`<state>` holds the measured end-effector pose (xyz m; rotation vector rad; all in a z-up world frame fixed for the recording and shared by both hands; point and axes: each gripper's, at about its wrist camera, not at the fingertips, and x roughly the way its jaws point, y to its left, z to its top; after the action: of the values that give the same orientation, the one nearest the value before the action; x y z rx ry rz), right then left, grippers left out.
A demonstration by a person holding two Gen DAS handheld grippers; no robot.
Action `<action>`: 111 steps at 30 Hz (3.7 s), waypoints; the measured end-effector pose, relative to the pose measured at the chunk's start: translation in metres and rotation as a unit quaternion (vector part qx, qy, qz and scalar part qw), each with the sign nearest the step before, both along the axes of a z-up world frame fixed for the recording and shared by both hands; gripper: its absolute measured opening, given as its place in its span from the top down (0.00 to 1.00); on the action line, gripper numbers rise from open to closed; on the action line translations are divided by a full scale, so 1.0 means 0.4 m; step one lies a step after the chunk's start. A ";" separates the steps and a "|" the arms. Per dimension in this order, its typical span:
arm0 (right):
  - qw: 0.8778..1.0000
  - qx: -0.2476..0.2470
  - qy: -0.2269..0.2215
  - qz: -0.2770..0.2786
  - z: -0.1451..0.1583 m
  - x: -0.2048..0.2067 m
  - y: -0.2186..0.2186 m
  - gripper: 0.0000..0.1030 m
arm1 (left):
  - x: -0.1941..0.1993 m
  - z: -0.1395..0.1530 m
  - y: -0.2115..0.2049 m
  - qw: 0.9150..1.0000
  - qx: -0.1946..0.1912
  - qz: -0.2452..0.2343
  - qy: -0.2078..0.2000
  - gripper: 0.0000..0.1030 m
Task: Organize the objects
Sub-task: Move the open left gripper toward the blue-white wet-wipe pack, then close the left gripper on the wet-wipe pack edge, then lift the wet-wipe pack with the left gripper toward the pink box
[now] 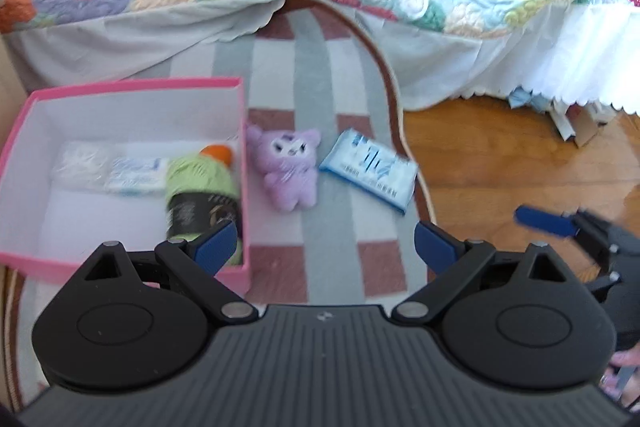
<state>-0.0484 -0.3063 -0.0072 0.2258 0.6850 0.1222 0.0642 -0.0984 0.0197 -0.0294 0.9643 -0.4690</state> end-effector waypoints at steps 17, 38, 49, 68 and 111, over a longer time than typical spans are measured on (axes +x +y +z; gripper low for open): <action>0.998 -0.010 0.003 -0.067 -0.217 0.148 -0.067 0.28 | 0.140 -0.151 -0.236 0.996 0.024 -0.082 -0.028 0.20; 0.995 0.015 0.065 -0.075 -0.294 0.165 -0.121 0.54 | 0.284 -0.297 -0.304 0.995 0.068 -0.075 -0.025 0.40; 0.993 0.041 0.067 -0.084 -0.307 0.212 -0.137 0.49 | 0.316 -0.352 -0.340 0.993 0.074 -0.088 -0.012 0.40; 0.988 0.062 0.089 -0.111 -0.337 0.268 -0.155 0.60 | 0.314 -0.393 -0.300 0.997 -0.015 -0.048 0.052 0.62; 0.990 0.028 0.108 -0.090 -0.305 0.093 -0.094 0.57 | 0.056 -0.354 -0.237 0.998 -0.024 -0.015 0.053 0.66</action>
<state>-0.0114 -0.3439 -0.1290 0.3580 0.8734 -0.0575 0.0867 -0.1933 -0.1219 -0.0842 1.0579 -0.5232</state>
